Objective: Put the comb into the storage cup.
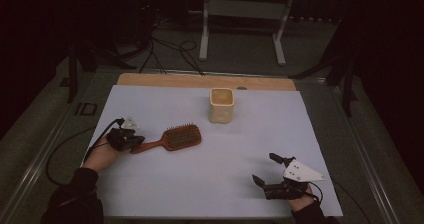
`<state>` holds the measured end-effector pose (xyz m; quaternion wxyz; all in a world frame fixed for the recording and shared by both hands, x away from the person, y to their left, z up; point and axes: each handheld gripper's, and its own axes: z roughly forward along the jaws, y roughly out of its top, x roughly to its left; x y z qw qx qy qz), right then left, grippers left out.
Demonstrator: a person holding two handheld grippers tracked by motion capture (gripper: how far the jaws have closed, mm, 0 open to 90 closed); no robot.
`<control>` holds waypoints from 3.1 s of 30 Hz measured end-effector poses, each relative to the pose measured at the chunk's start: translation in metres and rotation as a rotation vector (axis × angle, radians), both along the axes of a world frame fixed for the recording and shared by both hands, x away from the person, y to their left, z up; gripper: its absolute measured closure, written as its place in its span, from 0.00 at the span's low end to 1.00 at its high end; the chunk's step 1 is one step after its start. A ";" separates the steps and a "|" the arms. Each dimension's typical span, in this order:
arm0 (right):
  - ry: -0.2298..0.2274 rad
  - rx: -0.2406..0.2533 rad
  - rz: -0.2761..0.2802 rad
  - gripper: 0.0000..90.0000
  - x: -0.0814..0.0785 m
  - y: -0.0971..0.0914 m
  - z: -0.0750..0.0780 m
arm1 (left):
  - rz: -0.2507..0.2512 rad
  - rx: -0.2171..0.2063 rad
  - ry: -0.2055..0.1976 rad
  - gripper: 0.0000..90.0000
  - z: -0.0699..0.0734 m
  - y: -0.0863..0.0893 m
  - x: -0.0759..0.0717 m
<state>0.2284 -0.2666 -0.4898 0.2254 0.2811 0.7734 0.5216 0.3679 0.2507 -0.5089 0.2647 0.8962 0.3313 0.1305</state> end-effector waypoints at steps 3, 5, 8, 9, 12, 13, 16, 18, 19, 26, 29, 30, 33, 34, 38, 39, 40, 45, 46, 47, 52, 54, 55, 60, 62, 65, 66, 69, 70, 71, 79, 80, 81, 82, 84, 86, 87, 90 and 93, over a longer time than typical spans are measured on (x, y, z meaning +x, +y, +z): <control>0.001 -0.003 0.001 0.10 0.001 0.000 -0.001 | -0.011 0.007 0.006 1.00 0.001 -0.002 -0.005; 0.001 0.000 0.001 0.10 0.000 0.000 0.000 | -0.016 0.011 0.011 1.00 0.001 -0.004 -0.008; 0.008 -0.006 -0.002 0.10 0.001 0.000 -0.001 | -0.022 0.015 0.015 1.00 0.002 -0.005 -0.012; 0.008 -0.002 -0.001 0.10 0.001 0.000 -0.001 | -0.020 0.011 0.018 1.00 0.002 -0.005 -0.014; 0.006 -0.003 -0.001 0.10 0.001 0.000 -0.001 | -0.032 0.018 0.024 1.00 0.003 -0.007 -0.019; 0.006 -0.003 -0.001 0.10 0.001 0.000 -0.001 | -0.032 0.018 0.024 1.00 0.003 -0.007 -0.019; 0.007 0.000 0.000 0.10 0.001 0.001 0.000 | -0.039 0.018 0.030 1.00 0.004 -0.011 -0.025; 0.008 -0.003 0.000 0.10 0.001 0.001 -0.001 | -0.040 0.027 0.029 1.00 0.004 -0.013 -0.028; 0.008 -0.003 0.000 0.10 0.001 0.001 -0.001 | -0.040 0.027 0.029 1.00 0.004 -0.013 -0.028; 0.010 0.002 0.001 0.10 0.000 0.001 0.000 | -0.055 0.023 0.042 1.00 0.005 -0.022 -0.040; 0.009 -0.001 0.000 0.10 0.000 0.001 0.000 | -0.059 0.026 0.042 1.00 0.006 -0.024 -0.043; 0.010 -0.002 0.000 0.10 0.000 0.001 -0.001 | -0.058 0.023 0.046 1.00 0.006 -0.025 -0.044; 0.005 -0.001 0.002 0.10 0.000 0.002 0.000 | -0.062 0.018 0.059 1.00 0.005 -0.027 -0.046; 0.006 -0.005 0.004 0.10 0.000 0.002 -0.001 | -0.065 0.015 0.062 1.00 0.005 -0.028 -0.047; 0.004 -0.003 0.004 0.10 0.000 0.002 0.000 | -0.062 0.000 0.068 1.00 0.005 -0.030 -0.049; 0.005 -0.005 0.005 0.10 0.000 0.002 0.000 | -0.063 0.001 0.076 1.00 0.005 -0.030 -0.049; 0.007 -0.006 0.005 0.10 0.000 0.002 -0.001 | -0.063 -0.001 0.078 1.00 0.005 -0.030 -0.050; 0.006 -0.007 0.006 0.10 0.000 0.002 0.000 | -0.052 -0.010 0.106 1.00 0.007 -0.031 -0.049; 0.009 -0.007 0.003 0.10 0.000 0.002 -0.001 | -0.031 -0.011 0.103 1.00 0.007 -0.031 -0.049; 0.009 -0.005 0.003 0.10 0.000 0.002 -0.001 | -0.031 -0.011 0.103 1.00 0.007 -0.031 -0.049; 0.005 -0.007 0.001 0.10 0.000 0.002 0.000 | 0.027 -0.009 0.086 1.00 0.018 -0.029 -0.048; 0.003 -0.004 0.001 0.10 0.000 0.002 0.000 | 0.039 -0.010 0.082 1.00 0.022 -0.030 -0.049; 0.002 -0.003 0.000 0.10 0.000 0.002 0.000 | 0.044 -0.013 0.079 1.00 0.024 -0.031 -0.050; 0.002 -0.003 -0.001 0.10 0.000 0.002 0.000 | 0.072 -0.045 0.092 1.00 0.035 -0.034 -0.051; 0.002 -0.005 0.000 0.10 0.000 0.002 0.000 | 0.082 -0.059 0.098 0.97 0.039 -0.036 -0.051; 0.006 -0.004 -0.003 0.10 0.000 0.002 0.000 | 0.106 -0.064 0.112 0.94 0.043 -0.039 -0.050; 0.003 -0.002 -0.002 0.10 0.000 0.002 0.000 | 0.108 -0.065 0.116 0.94 0.045 -0.040 -0.049; 0.008 -0.004 -0.004 0.10 0.001 0.002 -0.001 | 0.118 -0.060 0.126 0.89 0.049 -0.044 -0.048; 0.008 -0.004 -0.003 0.10 0.001 0.002 0.000 | 0.123 -0.062 0.130 0.87 0.050 -0.047 -0.048; 0.005 -0.003 -0.003 0.10 0.001 0.002 0.000 | 0.119 -0.055 0.136 0.84 0.051 -0.049 -0.048; 0.009 -0.004 -0.003 0.10 0.001 0.002 -0.001 | 0.129 -0.038 0.172 0.63 0.053 -0.062 -0.042; 0.009 -0.005 -0.002 0.10 0.001 0.002 -0.001 | 0.129 -0.037 0.174 0.63 0.053 -0.064 -0.041; 0.010 -0.004 -0.001 0.10 0.001 0.002 -0.001 | 0.126 -0.032 0.182 0.61 0.053 -0.065 -0.040; 0.010 -0.004 -0.001 0.10 0.001 0.002 -0.001 | 0.126 -0.032 0.182 0.59 0.053 -0.065 -0.040; 0.008 -0.006 0.001 0.10 0.001 0.003 -0.001 | 0.127 -0.023 0.189 0.57 0.053 -0.069 -0.038; 0.010 -0.006 0.001 0.10 0.001 0.003 -0.001 | 0.137 -0.019 0.197 0.54 0.053 -0.072 -0.036; 0.011 -0.004 0.001 0.10 0.001 0.003 -0.001 | 0.137 -0.018 0.200 0.51 0.053 -0.073 -0.035; 0.008 -0.008 0.001 0.10 0.001 0.003 -0.001 | 0.136 -0.005 0.216 0.44 0.053 -0.077 -0.033; 0.008 -0.007 0.004 0.10 0.001 0.003 -0.001 | 0.151 0.007 0.219 0.36 0.052 -0.081 -0.032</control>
